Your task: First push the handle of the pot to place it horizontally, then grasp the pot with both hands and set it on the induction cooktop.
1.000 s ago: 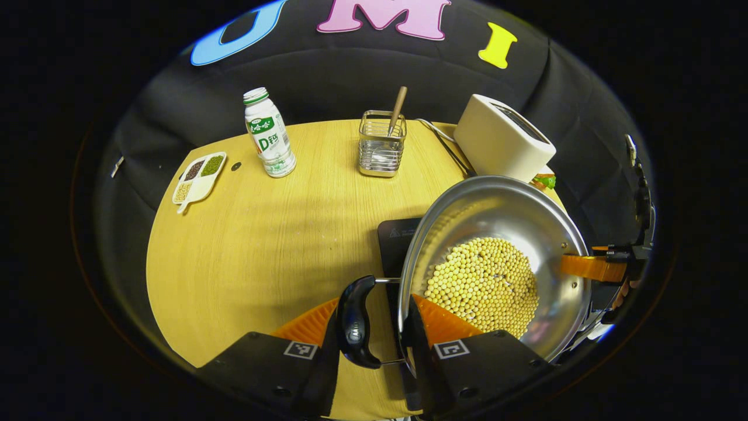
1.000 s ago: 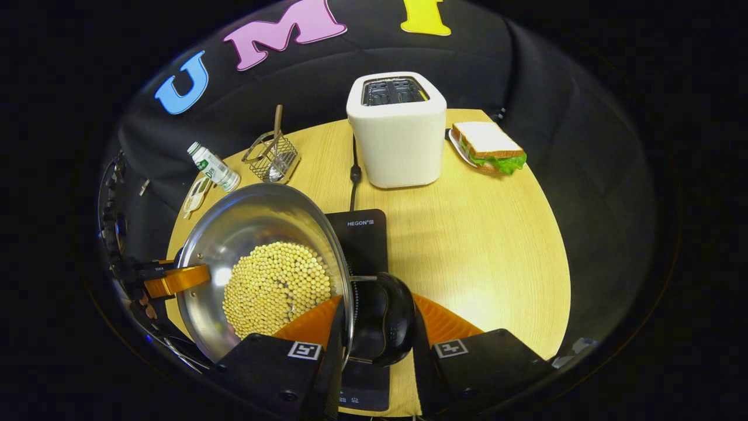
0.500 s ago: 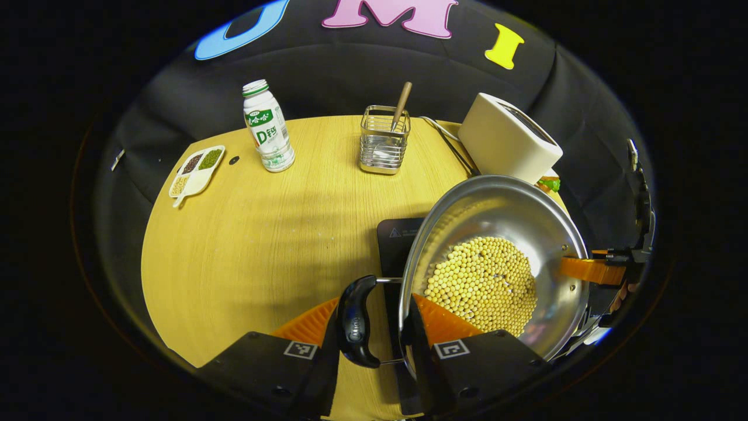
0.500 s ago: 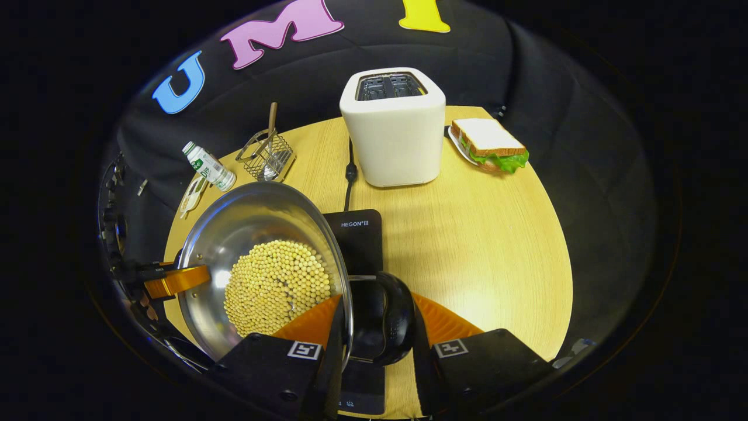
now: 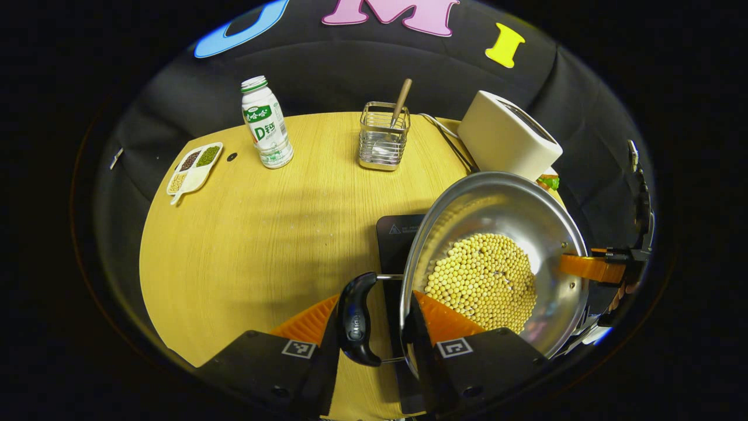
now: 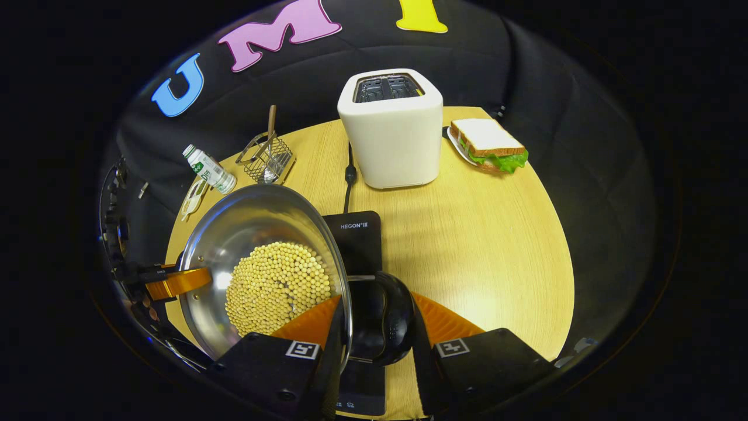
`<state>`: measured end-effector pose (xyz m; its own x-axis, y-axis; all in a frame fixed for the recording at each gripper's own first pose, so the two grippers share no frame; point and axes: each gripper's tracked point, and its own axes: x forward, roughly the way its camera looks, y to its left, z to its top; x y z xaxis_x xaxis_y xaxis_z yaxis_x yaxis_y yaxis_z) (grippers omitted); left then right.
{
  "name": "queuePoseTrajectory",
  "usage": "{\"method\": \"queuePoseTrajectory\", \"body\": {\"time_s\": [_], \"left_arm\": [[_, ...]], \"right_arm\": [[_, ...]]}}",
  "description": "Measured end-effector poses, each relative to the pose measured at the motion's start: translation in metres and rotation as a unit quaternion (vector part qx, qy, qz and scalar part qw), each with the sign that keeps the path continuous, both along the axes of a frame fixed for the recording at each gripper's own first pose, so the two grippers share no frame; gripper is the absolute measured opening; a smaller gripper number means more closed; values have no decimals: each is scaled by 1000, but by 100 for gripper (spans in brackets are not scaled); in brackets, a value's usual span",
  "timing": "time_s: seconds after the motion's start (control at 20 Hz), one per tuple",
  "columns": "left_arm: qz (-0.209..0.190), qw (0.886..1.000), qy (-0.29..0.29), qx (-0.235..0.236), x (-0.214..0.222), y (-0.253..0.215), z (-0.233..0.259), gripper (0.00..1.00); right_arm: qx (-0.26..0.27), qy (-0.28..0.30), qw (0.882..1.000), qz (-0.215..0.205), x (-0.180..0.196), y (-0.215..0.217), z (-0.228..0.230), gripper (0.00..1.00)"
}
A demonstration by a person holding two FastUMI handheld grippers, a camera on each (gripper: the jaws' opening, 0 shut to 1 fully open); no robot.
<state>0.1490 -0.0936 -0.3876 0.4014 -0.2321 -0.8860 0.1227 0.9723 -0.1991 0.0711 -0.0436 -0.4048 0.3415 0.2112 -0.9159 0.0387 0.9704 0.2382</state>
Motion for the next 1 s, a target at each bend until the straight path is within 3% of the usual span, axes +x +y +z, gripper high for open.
{"method": "queuePoseTrajectory", "body": {"time_s": [0.05,0.1,0.2,0.35,0.45,0.5,0.55,0.8,1.0], "left_arm": [[-1,1000,1,0,0,0,0,58],[-1,1000,1,0,0,-1,0,65],[-3,1000,2,2,2,0,-1,60],[-17,1000,7,8,-3,-2,-3,66],[-22,1000,0,13,-3,-2,-2,77],[-16,1000,-7,17,1,-1,-1,94],[-9,1000,-11,18,1,1,2,98],[-2,1000,-27,12,-3,4,16,96],[4,998,-66,2,-7,6,44,96]], "right_arm": [[0,0,1000,0,0,0,0,57],[0,1,1000,0,0,0,0,57],[-2,1,1000,0,0,0,0,58],[-10,-4,1000,-5,2,-3,-1,61],[-18,-8,1000,-6,2,-5,1,75],[-23,-8,1000,-8,2,-8,1,89],[-27,-10,1000,-11,2,-12,3,93],[-17,-43,998,-36,7,-14,26,94],[-47,-100,993,-40,11,-23,57,95]]}}
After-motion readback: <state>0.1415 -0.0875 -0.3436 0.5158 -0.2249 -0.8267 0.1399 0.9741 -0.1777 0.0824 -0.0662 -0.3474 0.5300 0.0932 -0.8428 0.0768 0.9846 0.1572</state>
